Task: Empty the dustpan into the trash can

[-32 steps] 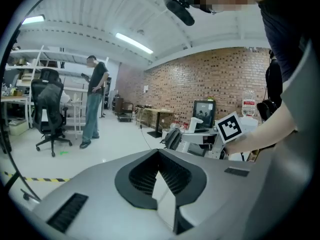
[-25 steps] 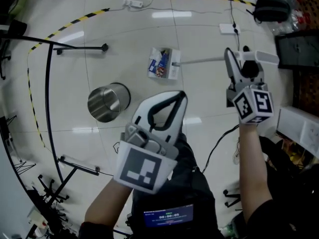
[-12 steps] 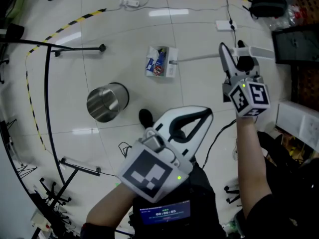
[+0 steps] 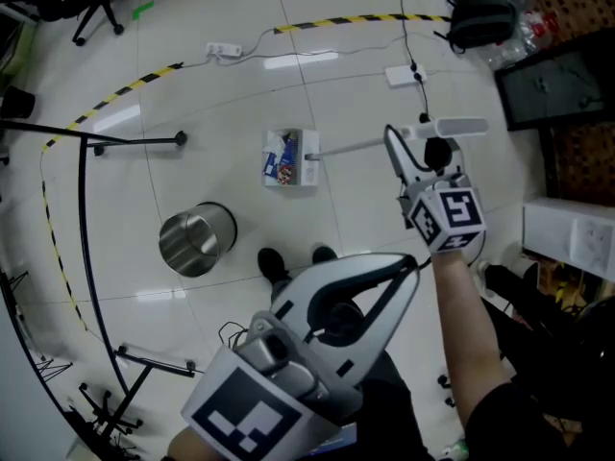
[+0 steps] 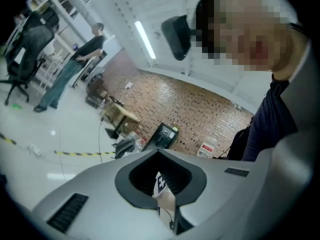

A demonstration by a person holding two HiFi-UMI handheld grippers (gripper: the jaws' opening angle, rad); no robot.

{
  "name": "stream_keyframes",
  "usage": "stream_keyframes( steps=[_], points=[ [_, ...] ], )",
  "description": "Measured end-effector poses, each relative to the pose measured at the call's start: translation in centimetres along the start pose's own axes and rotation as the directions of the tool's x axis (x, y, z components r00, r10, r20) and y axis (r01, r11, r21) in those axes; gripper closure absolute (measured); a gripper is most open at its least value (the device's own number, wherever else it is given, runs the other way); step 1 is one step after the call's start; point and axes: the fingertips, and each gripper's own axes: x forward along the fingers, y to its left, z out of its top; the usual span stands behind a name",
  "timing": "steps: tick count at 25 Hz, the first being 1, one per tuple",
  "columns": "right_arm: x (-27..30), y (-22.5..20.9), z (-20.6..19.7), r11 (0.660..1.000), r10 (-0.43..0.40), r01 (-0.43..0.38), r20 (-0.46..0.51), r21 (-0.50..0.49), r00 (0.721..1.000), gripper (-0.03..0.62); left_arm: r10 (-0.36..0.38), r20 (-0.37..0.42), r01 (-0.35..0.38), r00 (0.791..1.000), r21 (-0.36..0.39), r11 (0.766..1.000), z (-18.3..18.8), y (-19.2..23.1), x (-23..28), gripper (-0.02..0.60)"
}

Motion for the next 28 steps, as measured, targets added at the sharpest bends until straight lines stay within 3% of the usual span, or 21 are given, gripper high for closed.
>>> stream_keyframes(
  steps=[6,10,13,14,16,18,20,24,28],
  points=[
    [-0.6,0.3,-0.4,1.0,0.001,-0.001,-0.007,0.0,1.0,0.306,-0.012,-0.011,0.014,1.0,0.201,0.979,0.3,0.2,0.7,0.583],
    [-0.6,0.3,0.1,1.0,0.003,-0.003,0.005,0.002,1.0,0.306,-0.033,-0.02,0.038,0.999,0.353,0.935,0.4,-0.2,1.2,0.583],
    [-0.6,0.6,0.3,1.0,0.007,-0.007,0.013,0.006,1.0,0.306,-0.028,-0.036,0.041,0.999,0.423,0.905,0.3,0.0,1.4,0.583],
    [-0.6,0.7,0.3,1.0,0.009,-0.009,0.014,0.003,1.0,0.305,-0.008,-0.048,0.028,0.999,0.425,0.905,0.0,0.6,1.4,0.583],
    [-0.6,0.8,0.3,1.0,0.009,-0.01,0.013,0.004,1.0,0.305,0.08,-0.093,-0.04,0.992,0.371,0.928,-1.7,3.4,1.3,0.583],
    [-0.4,1.2,0.2,1.0,0.008,-0.008,0.013,0.017,1.0,0.304,0.208,-0.153,-0.158,0.966,0.289,0.944,-3.9,8.4,1.2,0.583],
    [-0.1,1.5,0.3,1.0,0.008,-0.008,0.015,0.019,1.0,0.304,0.311,-0.164,-0.252,0.936,0.305,0.918,-5.3,13.7,1.3,0.583],
    [0.5,1.2,0.2,1.0,-0.008,0.007,0.014,0.029,1.0,0.304,0.455,-0.159,-0.352,0.876,0.434,0.829,-7.0,19.3,1.0,0.583],
    [0.4,1.1,0.0,0.999,-0.033,0.032,0.036,0.021,0.999,0.322,0.498,-0.114,-0.397,0.86,0.465,0.791,-7.3,21.1,0.7,0.583]
  ],
)
